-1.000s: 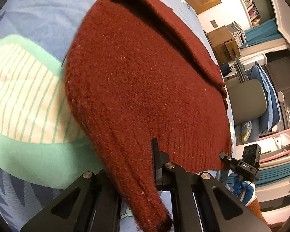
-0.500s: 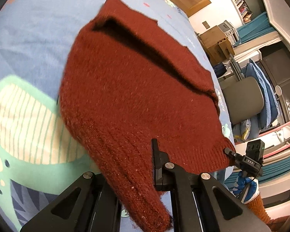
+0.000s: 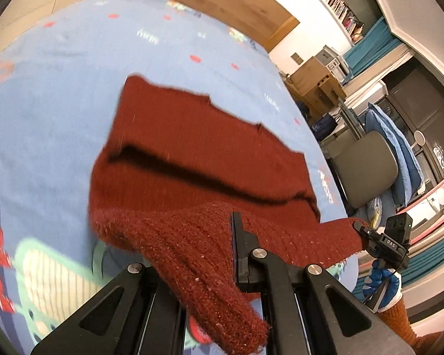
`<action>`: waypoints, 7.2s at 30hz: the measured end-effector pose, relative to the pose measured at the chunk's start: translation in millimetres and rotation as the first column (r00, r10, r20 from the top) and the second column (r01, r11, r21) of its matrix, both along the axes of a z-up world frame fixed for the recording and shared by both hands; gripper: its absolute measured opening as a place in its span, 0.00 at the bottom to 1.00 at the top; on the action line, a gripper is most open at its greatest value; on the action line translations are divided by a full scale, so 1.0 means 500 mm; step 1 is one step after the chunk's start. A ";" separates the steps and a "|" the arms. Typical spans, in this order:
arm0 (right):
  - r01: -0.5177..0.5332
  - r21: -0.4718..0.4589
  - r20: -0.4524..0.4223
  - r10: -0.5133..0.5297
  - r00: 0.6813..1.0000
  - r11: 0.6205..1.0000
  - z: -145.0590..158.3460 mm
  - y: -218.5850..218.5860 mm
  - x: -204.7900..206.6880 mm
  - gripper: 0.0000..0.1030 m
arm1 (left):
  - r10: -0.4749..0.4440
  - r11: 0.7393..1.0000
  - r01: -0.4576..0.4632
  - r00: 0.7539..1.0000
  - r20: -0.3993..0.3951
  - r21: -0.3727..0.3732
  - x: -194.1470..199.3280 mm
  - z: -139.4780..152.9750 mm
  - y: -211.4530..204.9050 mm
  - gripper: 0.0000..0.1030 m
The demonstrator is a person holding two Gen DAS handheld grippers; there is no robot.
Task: Fold small clothes
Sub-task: 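Lift the hem with both tools and fold it over toward the collar, then lower the hem onto the collar and open both tools, then raise both tools away from the folded sweater, then grasp one end of the folded sweater with the right tool and lift it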
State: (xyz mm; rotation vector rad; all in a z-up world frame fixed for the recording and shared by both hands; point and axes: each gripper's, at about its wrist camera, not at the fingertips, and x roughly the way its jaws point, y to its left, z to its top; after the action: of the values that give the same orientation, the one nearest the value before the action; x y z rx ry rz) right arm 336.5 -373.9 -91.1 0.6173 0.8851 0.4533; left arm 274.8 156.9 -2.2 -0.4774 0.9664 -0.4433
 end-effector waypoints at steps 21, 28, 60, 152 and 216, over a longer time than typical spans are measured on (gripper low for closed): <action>0.098 -0.096 -0.050 -0.103 0.993 0.991 -0.040 -0.018 0.280 0.11 | 0.050 0.995 -0.050 0.999 0.006 0.084 0.279 -0.073 -0.028 0.05; 0.116 -0.127 -0.107 -0.130 0.986 0.985 -0.092 -0.016 0.341 0.13 | 0.079 0.990 -0.070 0.994 -0.069 0.124 0.341 -0.135 -0.020 0.07; 0.047 -0.348 -0.004 -0.052 0.999 0.936 -0.064 0.064 0.373 0.56 | 0.126 0.957 -0.136 0.990 0.057 0.258 0.324 -0.092 0.009 0.38; 0.179 -0.465 0.114 -0.142 0.983 0.867 0.109 0.141 -0.399 0.90 | 0.276 0.761 -0.425 0.896 0.349 0.490 -0.435 0.057 -0.033 0.91; 0.553 0.188 -0.236 -0.510 0.827 0.811 -0.250 -0.072 0.166 0.51 | 0.348 0.772 -0.311 0.937 0.041 0.553 -0.091 -0.186 0.019 0.93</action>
State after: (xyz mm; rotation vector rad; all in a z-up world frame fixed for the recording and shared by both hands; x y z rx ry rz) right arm 419.6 -410.1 -215.9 1.1167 0.7794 -0.0092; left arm 229.0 166.6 -94.9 -0.1212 0.9959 0.1840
